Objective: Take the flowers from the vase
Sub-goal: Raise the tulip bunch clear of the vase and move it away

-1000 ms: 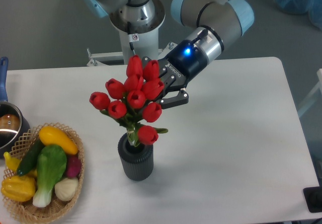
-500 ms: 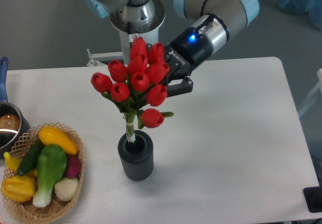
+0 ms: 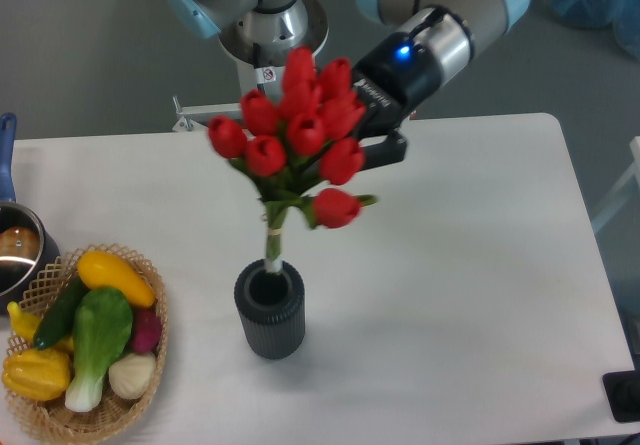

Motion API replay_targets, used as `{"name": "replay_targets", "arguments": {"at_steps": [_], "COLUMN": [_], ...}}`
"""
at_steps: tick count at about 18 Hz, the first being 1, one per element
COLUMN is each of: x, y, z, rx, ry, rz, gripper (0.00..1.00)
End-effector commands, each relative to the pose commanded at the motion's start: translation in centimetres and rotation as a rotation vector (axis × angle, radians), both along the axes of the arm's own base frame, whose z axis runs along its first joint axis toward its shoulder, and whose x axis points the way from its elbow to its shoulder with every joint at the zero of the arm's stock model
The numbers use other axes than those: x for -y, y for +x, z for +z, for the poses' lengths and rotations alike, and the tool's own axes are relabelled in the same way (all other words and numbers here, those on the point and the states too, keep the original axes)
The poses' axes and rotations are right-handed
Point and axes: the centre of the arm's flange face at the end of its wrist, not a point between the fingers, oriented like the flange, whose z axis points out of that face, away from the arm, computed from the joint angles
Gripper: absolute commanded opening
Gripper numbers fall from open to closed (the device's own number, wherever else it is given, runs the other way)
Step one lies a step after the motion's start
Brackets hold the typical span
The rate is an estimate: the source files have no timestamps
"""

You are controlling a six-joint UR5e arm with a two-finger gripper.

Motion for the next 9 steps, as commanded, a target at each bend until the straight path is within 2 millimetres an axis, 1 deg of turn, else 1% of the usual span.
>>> {"name": "replay_targets", "arguments": {"at_steps": [1,2,4,9], "x": [1.3,2.2,3.2,4.0], "y": [-0.9,-1.3,-2.0,-3.0], "z": [0.1,0.2,0.0,-1.0], "rx": [-0.002,-0.005,-0.013,-0.037], "ry": [-0.002,-0.007,-0.035,-0.126], "rz": [0.031,0.052,0.086,0.144], "gripper": [0.3,0.3,0.3,0.3]}}
